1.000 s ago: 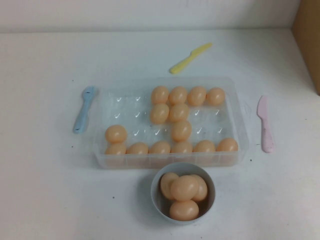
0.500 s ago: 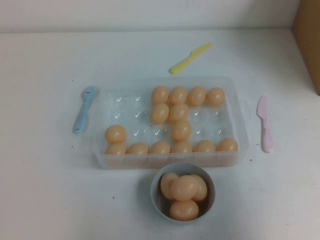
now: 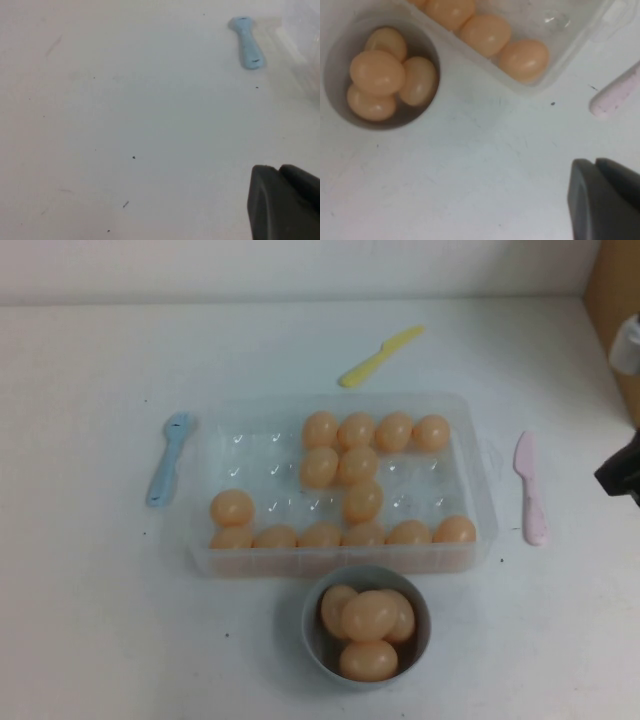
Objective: Take an egg out of the egg box
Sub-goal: Pick up the egg from the plastic box
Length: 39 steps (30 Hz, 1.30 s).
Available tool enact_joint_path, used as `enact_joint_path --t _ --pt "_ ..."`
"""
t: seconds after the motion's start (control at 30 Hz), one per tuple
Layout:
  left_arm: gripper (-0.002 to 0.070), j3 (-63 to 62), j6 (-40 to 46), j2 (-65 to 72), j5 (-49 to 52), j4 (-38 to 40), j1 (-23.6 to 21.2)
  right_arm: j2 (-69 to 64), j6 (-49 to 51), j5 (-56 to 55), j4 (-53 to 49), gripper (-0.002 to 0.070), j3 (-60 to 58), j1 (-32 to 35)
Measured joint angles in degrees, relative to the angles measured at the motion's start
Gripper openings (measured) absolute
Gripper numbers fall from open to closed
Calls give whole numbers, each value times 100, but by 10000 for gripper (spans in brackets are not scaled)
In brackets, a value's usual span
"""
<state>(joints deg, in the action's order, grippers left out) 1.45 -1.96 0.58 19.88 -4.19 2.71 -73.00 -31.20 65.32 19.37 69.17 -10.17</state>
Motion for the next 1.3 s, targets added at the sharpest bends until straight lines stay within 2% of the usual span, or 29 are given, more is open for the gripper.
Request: enact_joint_path --t 0.1,0.3,0.67,0.8,1.0,1.07,1.3 --pt "-4 0 0 0 0 0 0 -665 92 421 -468 -17 730 -354" --pt "-4 0 0 0 0 0 0 -1683 27 528 -945 -17 1807 -692" --pt "-5 0 0 0 0 0 0 -3124 -1289 533 -1022 -9 3020 -961" --pt "-4 0 0 0 0 0 0 -3374 -1828 533 -896 39 3129 -961" --pt "-5 0 0 0 0 0 0 -3593 -2923 533 -283 229 3177 -964" --pt "-4 0 0 0 0 0 0 -3634 -3047 533 -219 269 3187 -964" --pt "-4 0 0 0 0 0 0 -3740 -3149 533 -341 303 3200 -1013"
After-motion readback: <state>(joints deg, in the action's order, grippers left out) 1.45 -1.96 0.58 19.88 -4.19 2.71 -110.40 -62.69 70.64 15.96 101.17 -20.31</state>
